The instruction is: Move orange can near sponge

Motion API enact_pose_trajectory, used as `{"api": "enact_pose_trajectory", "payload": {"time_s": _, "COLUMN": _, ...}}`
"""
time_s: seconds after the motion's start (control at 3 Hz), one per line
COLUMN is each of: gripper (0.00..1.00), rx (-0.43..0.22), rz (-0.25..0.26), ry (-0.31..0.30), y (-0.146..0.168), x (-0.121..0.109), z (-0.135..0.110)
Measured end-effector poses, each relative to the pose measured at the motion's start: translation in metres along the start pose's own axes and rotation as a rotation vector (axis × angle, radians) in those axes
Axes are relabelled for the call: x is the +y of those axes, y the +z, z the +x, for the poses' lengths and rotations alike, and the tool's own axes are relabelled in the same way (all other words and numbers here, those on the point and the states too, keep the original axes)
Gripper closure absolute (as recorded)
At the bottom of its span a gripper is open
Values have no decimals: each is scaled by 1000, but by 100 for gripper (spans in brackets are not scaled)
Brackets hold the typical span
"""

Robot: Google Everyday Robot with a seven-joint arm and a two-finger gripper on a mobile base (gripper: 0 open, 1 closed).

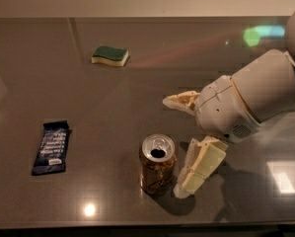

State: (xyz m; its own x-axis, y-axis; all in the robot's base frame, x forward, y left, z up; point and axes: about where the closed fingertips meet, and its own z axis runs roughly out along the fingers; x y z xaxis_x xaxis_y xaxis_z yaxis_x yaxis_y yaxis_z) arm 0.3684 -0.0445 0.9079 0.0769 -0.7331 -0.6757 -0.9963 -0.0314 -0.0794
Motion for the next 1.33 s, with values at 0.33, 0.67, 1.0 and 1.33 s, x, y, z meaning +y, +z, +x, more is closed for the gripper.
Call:
{"api": "enact_pose_trajectory", "payload": {"time_s": 0.33, "gripper": 0, "rx": -12, "rz": -33, "ry": -10, "y": 16, "x": 11, "z": -4}}
{"api": "enact_pose_trajectory", "payload": {"time_s": 0.67, "gripper": 18, "rx": -20, "rz": -65, "ry": -21, "y": 28, "x": 20, "z": -8}}
{"api": "enact_pose_trajectory", "payload": {"time_s": 1.0, "gripper": 42, "rx": -25, "rz": -82, "ry": -27, "y": 34, "x": 24, "z": -10}}
{"api": "enact_pose_trajectory", "payload": {"time_s": 1.33, "gripper": 65, "rx": -40, "rz": -72, "ry": 1, "y": 23, "x": 17, "z": -12}}
